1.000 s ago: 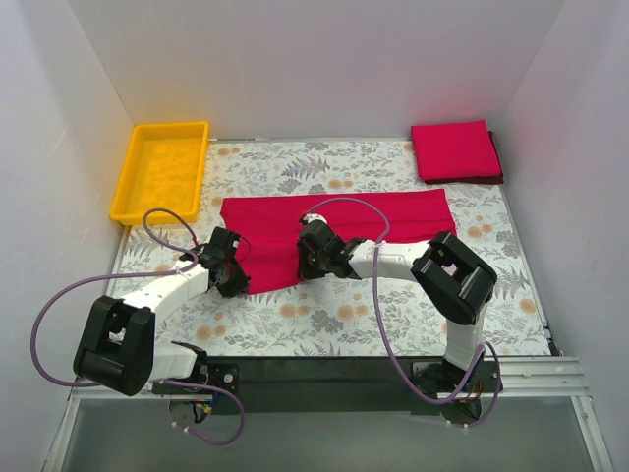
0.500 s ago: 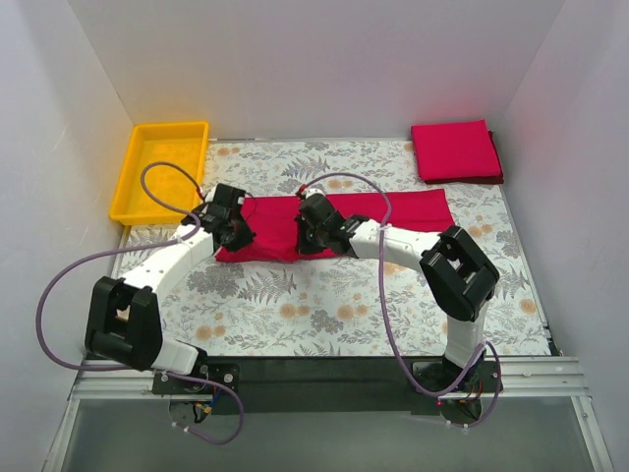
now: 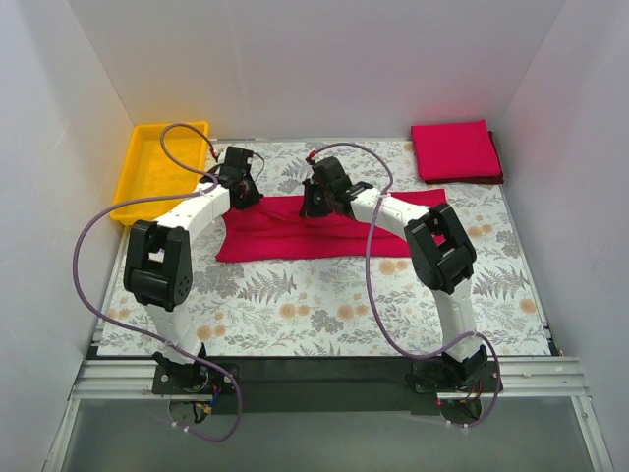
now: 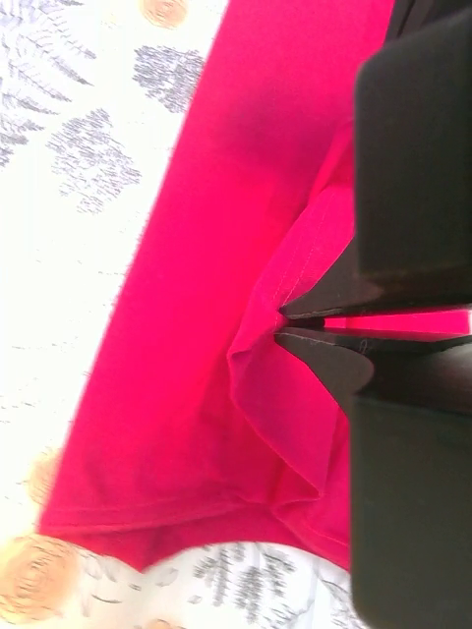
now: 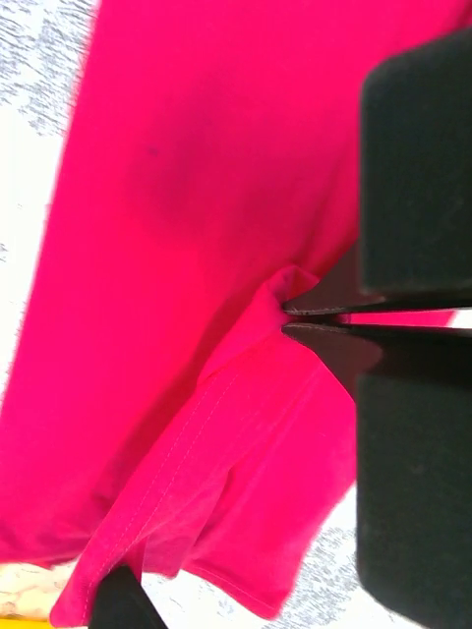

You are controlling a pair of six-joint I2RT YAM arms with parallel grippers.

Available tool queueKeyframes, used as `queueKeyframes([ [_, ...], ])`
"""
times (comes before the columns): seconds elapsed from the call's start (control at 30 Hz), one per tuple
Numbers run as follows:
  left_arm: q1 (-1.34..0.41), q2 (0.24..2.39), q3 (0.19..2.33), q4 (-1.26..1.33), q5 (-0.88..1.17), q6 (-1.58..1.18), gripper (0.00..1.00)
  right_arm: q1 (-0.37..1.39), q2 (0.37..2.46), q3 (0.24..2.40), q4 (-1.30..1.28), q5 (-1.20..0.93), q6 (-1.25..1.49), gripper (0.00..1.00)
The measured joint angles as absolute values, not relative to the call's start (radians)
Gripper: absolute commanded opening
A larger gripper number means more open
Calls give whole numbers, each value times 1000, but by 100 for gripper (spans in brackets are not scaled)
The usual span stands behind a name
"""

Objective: Fold and stack the t-shirts
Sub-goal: Fold the tshirt

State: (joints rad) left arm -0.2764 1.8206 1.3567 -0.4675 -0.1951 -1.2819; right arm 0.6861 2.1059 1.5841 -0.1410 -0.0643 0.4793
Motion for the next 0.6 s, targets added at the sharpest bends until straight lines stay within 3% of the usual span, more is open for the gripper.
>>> queueKeyframes([
  [0.6,-200,1909,1391,-387,-121,-1264,0,607,2248,1749,-150,-174,417,10],
])
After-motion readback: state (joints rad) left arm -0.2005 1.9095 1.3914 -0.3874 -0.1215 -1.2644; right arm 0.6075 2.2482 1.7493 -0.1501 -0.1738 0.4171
